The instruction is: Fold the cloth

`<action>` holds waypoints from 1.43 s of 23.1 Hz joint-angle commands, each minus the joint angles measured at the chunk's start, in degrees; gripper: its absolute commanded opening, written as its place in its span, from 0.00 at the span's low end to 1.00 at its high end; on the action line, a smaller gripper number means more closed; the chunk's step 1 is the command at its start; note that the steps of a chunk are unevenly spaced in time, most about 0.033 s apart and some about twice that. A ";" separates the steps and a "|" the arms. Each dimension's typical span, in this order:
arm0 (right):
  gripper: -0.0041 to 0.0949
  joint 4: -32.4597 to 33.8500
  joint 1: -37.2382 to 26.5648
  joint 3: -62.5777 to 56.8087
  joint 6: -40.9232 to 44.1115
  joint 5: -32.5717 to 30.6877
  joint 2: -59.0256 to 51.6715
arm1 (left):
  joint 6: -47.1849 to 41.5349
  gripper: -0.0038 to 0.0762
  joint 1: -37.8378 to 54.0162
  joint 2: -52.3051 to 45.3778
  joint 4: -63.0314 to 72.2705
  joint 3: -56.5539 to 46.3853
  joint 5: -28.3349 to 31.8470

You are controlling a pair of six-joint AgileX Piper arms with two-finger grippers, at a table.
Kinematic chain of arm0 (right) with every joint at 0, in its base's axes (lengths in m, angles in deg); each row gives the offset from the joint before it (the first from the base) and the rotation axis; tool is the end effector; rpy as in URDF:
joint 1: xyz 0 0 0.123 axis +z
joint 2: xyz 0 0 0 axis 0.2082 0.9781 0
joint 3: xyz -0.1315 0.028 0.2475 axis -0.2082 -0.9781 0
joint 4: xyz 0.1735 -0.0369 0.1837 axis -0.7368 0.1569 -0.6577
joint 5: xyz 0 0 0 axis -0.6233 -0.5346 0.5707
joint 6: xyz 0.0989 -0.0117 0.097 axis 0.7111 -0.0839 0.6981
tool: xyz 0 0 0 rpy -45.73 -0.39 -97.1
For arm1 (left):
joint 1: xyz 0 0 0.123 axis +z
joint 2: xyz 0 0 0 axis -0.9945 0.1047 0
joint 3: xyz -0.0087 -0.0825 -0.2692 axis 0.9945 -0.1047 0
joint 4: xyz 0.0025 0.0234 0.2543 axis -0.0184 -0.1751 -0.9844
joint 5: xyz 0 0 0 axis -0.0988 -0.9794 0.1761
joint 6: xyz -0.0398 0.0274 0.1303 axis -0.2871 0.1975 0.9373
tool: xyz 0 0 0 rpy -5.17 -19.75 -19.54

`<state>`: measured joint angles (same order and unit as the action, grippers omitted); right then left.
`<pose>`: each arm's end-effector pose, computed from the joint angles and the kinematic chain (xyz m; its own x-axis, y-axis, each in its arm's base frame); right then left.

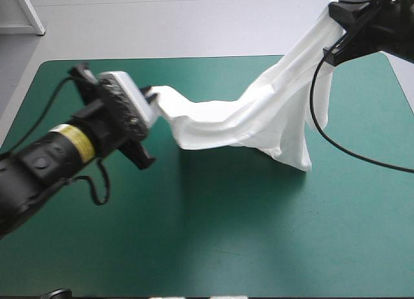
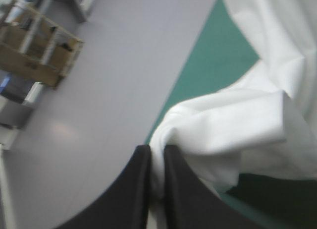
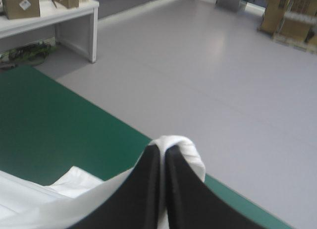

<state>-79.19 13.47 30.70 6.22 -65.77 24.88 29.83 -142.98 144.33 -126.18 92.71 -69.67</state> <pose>0.2615 0.0673 0.5826 -0.0477 -0.2458 -0.9681 -0.4824 0.8544 -0.1931 0.1801 -0.1736 0.4926 0.2042 0.7186 -0.6648 0.5112 0.5009 0.6984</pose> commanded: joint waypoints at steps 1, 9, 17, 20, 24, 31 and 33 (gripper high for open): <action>0.03 -3.46 0.01 2.33 -2.72 8.58 -5.94 | -2.55 0.07 -0.07 -5.41 -8.68 5.12 2.42; 0.03 -4.25 0.01 14.32 -4.53 11.48 -12.10 | 9.82 0.07 -0.07 -0.04 -10.62 33.94 2.31; 0.03 -3.06 0.01 21.09 -3.56 11.73 -12.14 | 18.14 0.07 -0.07 7.65 -4.90 50.08 1.57; 0.03 -0.85 0.01 22.08 -3.23 13.48 -12.14 | 18.25 0.07 -0.07 8.29 -5.18 49.39 0.92; 0.03 2.35 0.01 22.20 -1.91 11.40 -9.58 | 12.88 0.07 -0.07 10.11 -12.24 46.61 -2.58; 0.03 6.70 0.01 22.20 1.53 1.41 5.07 | -5.28 0.08 13.79 13.96 -7.73 23.88 9.34; 0.03 8.22 0.01 21.69 1.53 1.69 8.71 | -1.60 0.08 27.81 17.50 15.15 18.78 22.03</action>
<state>-71.86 13.47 51.99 7.55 -68.83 32.34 26.92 -125.01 160.37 -126.47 114.15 -61.73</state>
